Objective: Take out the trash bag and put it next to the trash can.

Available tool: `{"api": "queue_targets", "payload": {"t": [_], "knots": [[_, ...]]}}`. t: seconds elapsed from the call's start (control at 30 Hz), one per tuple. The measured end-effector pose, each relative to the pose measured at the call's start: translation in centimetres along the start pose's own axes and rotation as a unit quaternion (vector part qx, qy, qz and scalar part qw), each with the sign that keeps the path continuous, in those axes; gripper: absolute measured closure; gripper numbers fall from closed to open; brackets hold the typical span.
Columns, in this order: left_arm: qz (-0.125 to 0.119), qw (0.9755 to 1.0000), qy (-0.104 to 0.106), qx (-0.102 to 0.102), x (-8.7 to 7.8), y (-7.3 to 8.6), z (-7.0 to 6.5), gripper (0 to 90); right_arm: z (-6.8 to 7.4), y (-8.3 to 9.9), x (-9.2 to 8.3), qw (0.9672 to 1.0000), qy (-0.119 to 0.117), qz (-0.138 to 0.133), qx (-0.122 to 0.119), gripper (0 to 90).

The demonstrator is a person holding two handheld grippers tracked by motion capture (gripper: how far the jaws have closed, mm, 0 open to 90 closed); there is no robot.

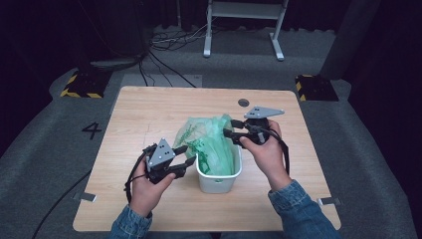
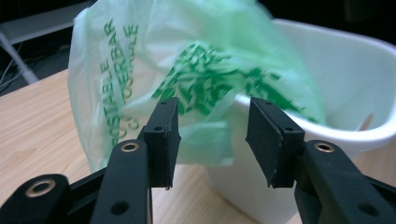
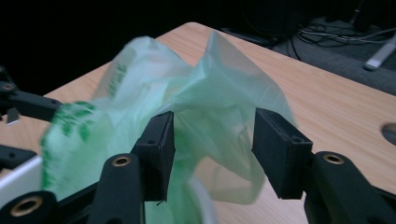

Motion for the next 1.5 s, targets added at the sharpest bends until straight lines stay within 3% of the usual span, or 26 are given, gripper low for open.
{"api": "queue_targets", "payload": {"t": [0.27,0.37,0.47,0.6,0.67,0.7,0.77,0.83,0.93,1.0,1.07,1.1,1.17,1.27,1.3,1.33,1.37,1.4,1.43,1.5], "knots": [[-0.019,0.9996,0.014,-0.013,-0.2,-0.6,-0.1,45.6,5.2,-0.7,2.5,0.9972,-0.069,0.016,-0.02,49.6],[-0.029,0.9995,0.011,-0.01,-0.2,-0.9,0.1,41.3,6.4,-0.3,3.0,0.9937,-0.089,0.045,-0.05,51.0],[-0.036,0.999,0.02,-0.014,0.0,-1.3,-0.1,33.6,7.4,-0.4,2.9,0.9903,-0.121,0.043,-0.053,51.0],[-0.028,0.9988,0.038,-0.008,0.3,-1.4,-0.5,31.0,8.5,0.3,2.7,0.9798,-0.166,0.084,-0.072,49.9],[-0.034,0.9978,0.056,-0.008,0.1,-1.6,-1.0,28.5,8.9,0.6,2.5,0.9717,-0.192,0.1,-0.094,50.4],[-0.03,0.9973,0.066,-0.007,0.0,-1.6,-1.3,28.4,9.1,0.9,2.3,0.9661,-0.206,0.11,-0.11,49.3],[-0.03,0.9961,0.083,-0.008,-0.3,-1.7,-1.5,28.1,9.3,1.1,2.0,0.9597,-0.233,0.112,-0.109,47.4],[-0.028,0.9954,0.091,-0.01,-0.3,-1.8,-1.7,26.4,9.5,1.0,1.8,0.9553,-0.245,0.104,-0.128,46.1],[-0.03,0.9948,0.096,-0.013,-0.5,-2.0,-1.8,26.1,9.5,0.7,1.5,0.9561,-0.243,0.093,-0.135,42.9],[-0.03,0.9952,0.092,-0.015,-0.9,-1.9,-1.6,27.0,9.5,0.5,1.2,0.9547,-0.252,0.087,-0.133,42.3],[-0.035,0.9946,0.093,-0.03,-1.4,-2.0,-1.2,28.8,9.1,0.5,1.0,0.9546,-0.25,0.088,-0.135,40.5],[-0.036,0.9943,0.091,-0.042,-1.6,-2.1,-1.0,28.9,9.1,0.4,0.9,0.9553,-0.254,0.086,-0.125,39.5],[-0.031,0.9936,0.095,-0.052,-1.5,-2.1,-0.8,25.2,9.5,0.1,0.8,0.9528,-0.274,0.076,-0.108,40.6],[-0.025,0.9927,0.11,-0.042,-0.6,-2.3,-1.5,21.9,9.6,-0.4,0.9,0.9515,-0.279,0.072,-0.107,39.6],[-0.022,0.9942,0.1,-0.033,-0.3,-2.3,-1.5,23.9,9.4,-0.6,0.8,0.9517,-0.283,0.07,-0.097,36.3],[-0.014,0.996,0.087,-0.017,0.0,-2.2,-1.3,29.3,9.4,-1.0,0.6,0.9511,-0.295,0.067,-0.064,34.4],[-0.011,0.997,0.076,-0.013,0.2,-2.3,-1.1,29.3,9.4,-1.4,0.4,0.9512,-0.302,0.061,-0.023,39.4],[-0.017,0.9972,0.071,-0.015,0.5,-2.5,-1.0,28.5,9.2,-1.7,0.2,0.9525,-0.298,0.061,0.0,47.1],[-0.021,0.9972,0.069,-0.021,0.7,-2.7,-1.1,28.7,9.1,-1.8,0.2,0.9552,-0.289,0.063,0.0,54.5],[-0.022,0.9979,0.059,-0.018,1.5,-3.2,-1.2,29.0,9.6,-1.8,0.4,0.9585,-0.276,0.07,0.001,56.7]]}}
Point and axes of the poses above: each handheld gripper's, and its own axes: x roughly forward along the jaws, y roughly out of its underside, z roughly to its left, the point moved 10 cm from there along x, roughly forward along the jaws, and after that the axes turned 8 degrees about -z, right-handed, at the moved point
